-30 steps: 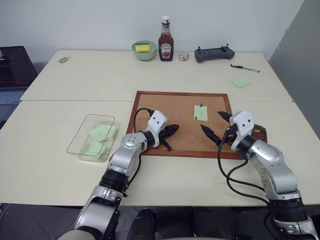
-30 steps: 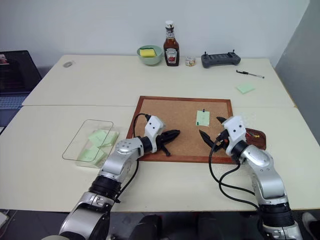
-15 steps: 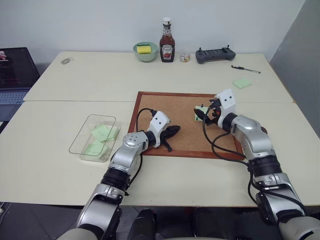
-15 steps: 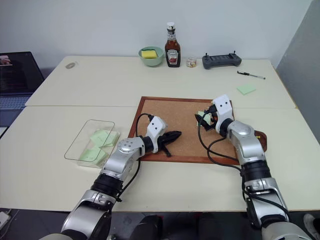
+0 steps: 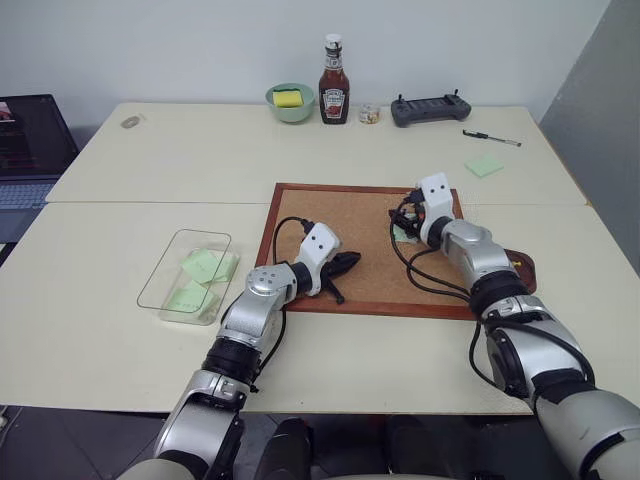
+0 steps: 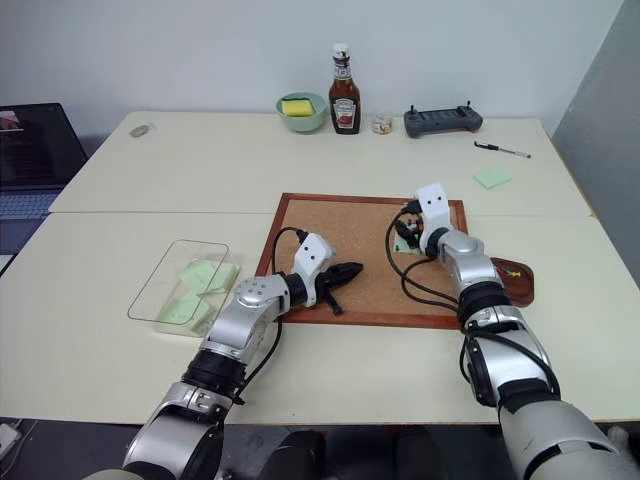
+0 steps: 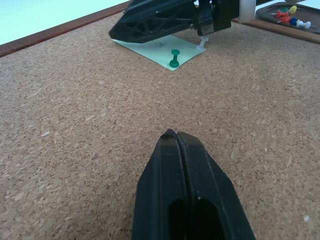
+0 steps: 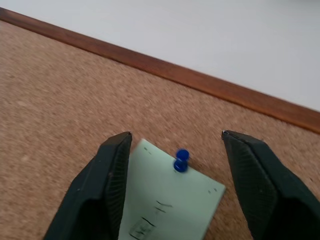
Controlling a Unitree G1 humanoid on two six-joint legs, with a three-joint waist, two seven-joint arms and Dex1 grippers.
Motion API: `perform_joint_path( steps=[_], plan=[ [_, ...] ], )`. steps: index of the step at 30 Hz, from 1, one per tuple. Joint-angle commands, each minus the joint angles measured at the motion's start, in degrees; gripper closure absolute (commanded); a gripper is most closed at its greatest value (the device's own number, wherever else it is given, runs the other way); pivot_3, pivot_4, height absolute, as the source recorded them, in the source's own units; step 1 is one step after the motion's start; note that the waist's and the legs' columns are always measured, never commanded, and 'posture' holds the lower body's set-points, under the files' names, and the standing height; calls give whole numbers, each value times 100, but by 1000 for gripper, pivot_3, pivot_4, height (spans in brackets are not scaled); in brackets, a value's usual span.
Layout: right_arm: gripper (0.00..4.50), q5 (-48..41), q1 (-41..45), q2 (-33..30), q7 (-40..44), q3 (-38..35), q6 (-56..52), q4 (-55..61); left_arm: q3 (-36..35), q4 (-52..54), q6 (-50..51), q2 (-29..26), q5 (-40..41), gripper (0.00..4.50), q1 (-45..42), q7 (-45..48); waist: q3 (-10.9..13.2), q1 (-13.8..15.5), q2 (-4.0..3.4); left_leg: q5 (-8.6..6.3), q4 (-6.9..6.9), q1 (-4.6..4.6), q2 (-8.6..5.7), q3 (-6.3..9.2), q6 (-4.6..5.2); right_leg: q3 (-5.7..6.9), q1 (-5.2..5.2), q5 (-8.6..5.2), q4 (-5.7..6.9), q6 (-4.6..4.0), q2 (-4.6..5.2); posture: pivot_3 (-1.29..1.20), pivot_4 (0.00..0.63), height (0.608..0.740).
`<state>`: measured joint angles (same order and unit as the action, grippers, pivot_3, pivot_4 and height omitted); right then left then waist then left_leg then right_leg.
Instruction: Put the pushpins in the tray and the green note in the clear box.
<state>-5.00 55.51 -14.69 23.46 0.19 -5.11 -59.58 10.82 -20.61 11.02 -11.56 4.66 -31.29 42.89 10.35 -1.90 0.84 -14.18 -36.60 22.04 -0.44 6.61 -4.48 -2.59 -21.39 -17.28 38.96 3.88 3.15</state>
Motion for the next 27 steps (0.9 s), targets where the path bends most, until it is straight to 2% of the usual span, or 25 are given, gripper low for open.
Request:
perform_joint_path(
  steps=[1, 11, 16, 27],
  plan=[
    [2415, 79, 246, -63, -38, -115, 235, -93, 175, -58, 149, 85, -40, 4500, 183, 30, 0, -6, -1, 0, 0, 0, 0, 0, 0, 0, 0, 0, 0, 0, 0, 0, 150, 740],
    [4392, -17, 193, -137, 205, -239, 212, 161, 184, -118, 141, 108, -96, 4500, 175, -1, 0, -1, -1, 0, 1, 0, -1, 0, 0, 0, 0, 0, 0, 0, 0, 0, 150, 740],
    [4456, -105, 63, -127, 299, -323, 235, 527, 175, -124, 130, 112, -119, 4500, 176, -38, 0, -1, -2, 0, 1, 0, -1, 0, 0, 0, 0, 0, 0, 0, 0, 0, 150, 740],
    [4456, -503, -634, -32, 347, -553, -354, 2174, 178, -179, 156, 120, -152, 4500, 177, -118, -1, 3, -3, 0, 0, 0, -1, 2, 0, 1, 3, 0, -1, 0, 1, 0, 150, 740]
  ],
)
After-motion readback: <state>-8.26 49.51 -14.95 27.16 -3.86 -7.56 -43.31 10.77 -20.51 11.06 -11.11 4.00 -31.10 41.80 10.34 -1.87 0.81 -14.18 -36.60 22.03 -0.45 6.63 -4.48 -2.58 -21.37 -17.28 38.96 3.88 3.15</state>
